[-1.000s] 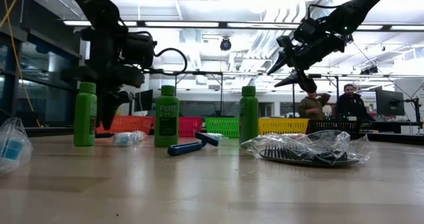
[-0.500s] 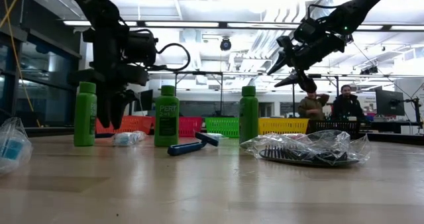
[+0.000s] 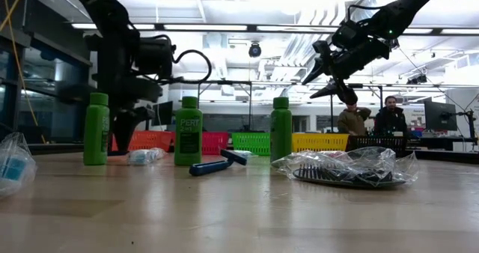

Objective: Pick & Place Travel size toiletries
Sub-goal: Put the blue razor into the black bin

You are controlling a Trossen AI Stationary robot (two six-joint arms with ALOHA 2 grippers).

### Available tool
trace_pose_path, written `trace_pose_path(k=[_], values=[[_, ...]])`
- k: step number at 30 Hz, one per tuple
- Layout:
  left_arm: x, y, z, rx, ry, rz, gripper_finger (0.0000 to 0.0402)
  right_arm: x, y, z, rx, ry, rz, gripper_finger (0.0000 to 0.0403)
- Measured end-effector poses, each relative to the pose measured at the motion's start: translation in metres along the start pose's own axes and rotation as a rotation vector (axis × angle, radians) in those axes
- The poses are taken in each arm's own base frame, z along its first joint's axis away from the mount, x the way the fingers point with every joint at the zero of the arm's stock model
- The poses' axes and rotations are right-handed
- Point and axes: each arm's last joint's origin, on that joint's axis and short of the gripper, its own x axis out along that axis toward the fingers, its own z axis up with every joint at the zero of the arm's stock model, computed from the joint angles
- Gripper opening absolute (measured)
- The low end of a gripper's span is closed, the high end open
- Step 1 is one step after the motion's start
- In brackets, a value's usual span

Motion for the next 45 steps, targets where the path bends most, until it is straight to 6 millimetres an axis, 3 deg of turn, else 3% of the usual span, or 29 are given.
trace_pose_path(k=[30,45], values=[[0.012,-0.002,-0.006,0.009,-0.008,0.034,0.0171,0.000,0.000,0.000,0.001,0.003,0.004,0.0199],[0.013,-0.002,-0.006,0.004,-0.019,0.028,0.0036,0.000,0.000,0.000,0.009,0.003,0.004,0.0199]])
